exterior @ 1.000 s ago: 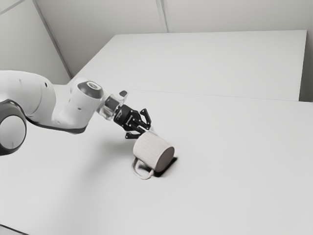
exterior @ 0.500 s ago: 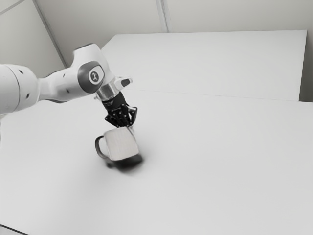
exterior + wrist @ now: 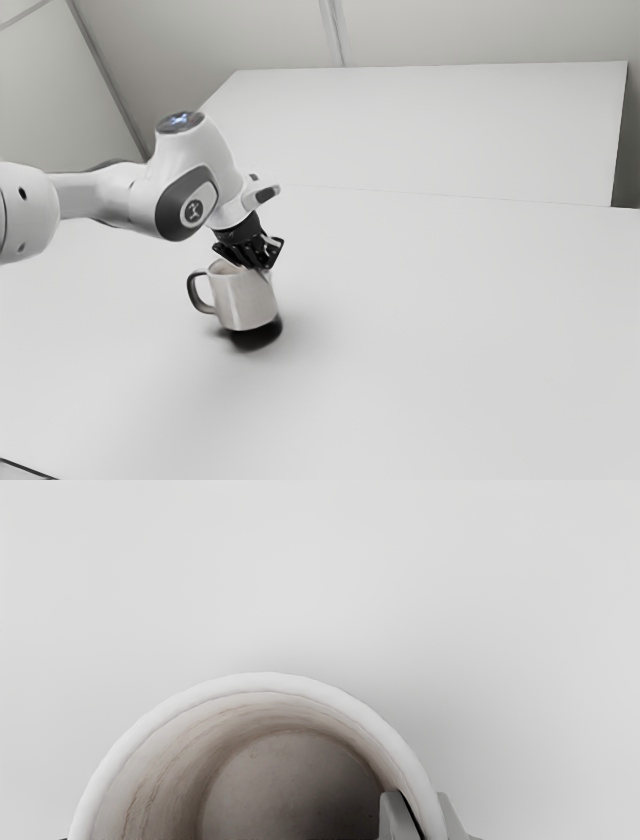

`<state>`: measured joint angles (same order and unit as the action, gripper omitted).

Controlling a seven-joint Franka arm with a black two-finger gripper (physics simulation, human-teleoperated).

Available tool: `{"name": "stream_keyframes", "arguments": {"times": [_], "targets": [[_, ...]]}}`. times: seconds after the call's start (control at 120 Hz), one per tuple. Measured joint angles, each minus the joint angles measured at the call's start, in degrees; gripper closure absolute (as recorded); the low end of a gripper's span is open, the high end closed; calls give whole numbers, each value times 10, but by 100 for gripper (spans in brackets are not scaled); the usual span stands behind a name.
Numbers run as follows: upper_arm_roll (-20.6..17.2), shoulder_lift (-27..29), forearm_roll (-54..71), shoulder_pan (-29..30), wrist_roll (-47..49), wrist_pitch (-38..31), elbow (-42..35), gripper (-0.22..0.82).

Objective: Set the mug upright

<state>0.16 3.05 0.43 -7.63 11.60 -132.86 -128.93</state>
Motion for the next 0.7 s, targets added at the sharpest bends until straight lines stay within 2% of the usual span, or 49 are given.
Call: {"name": "stream_keyframes", "arguments": {"times": [0.192, 0.467, 0.617, 0.7], "targets": [[-1, -6, 13, 13, 33, -45, -8, 78], [1, -36, 17, 9, 67, -68, -7, 78], [-4, -32, 11, 11, 71, -64, -4, 44], [-3, -18, 12, 8, 73, -50, -1, 30]]}}
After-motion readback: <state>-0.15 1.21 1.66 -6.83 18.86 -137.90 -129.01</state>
